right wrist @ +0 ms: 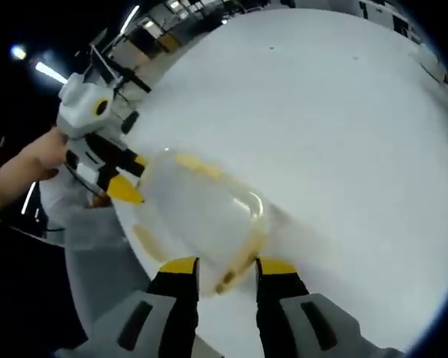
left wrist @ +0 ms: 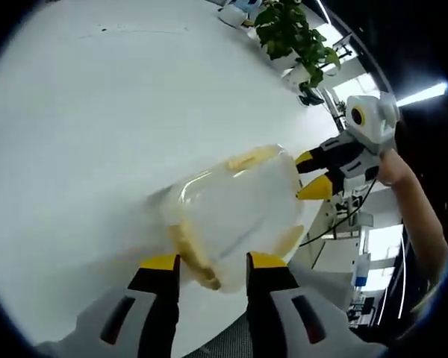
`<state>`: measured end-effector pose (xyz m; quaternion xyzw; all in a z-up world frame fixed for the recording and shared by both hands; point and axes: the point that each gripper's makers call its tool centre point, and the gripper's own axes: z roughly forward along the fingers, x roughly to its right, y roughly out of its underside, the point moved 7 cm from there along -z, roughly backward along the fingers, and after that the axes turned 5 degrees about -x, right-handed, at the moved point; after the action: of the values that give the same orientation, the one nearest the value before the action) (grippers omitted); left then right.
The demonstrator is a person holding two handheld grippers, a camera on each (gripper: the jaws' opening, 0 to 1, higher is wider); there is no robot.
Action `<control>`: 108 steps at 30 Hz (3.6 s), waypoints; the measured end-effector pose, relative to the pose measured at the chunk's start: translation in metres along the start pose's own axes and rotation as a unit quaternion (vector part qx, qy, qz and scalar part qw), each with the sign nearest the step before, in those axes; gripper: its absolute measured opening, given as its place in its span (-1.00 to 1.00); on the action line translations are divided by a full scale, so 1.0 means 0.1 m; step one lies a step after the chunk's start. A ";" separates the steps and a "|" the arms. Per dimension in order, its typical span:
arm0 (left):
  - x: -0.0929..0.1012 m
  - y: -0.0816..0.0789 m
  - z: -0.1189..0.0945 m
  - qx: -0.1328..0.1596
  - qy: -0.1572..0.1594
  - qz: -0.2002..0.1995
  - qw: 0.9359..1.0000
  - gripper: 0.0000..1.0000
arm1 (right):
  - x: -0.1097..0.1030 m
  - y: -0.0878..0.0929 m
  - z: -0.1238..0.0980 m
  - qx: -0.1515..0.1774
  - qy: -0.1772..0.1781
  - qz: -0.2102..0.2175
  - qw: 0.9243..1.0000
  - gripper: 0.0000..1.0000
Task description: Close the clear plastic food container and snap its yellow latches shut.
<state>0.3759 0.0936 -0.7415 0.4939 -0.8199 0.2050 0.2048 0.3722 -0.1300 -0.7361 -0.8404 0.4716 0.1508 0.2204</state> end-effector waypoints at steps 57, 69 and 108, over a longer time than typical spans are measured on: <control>0.06 -0.02 -0.01 -0.024 -0.017 0.039 0.999 -0.31 | -0.09 -0.01 0.03 -0.001 -0.009 0.058 0.998 -0.51; 0.02 -0.06 -0.11 -0.030 -0.081 0.138 0.987 -0.08 | -0.14 -0.08 -0.07 -0.002 0.025 -0.039 0.999 -0.49; 0.41 -0.25 -0.20 -0.007 -0.134 0.361 0.923 0.03 | -0.56 -0.39 -0.04 -0.034 0.041 -0.263 0.963 -0.34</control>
<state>0.3833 0.0637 -0.6988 0.1859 -0.9637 0.1912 0.0085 0.3772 -0.0739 -0.6982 -0.9474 0.2372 0.0687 0.2036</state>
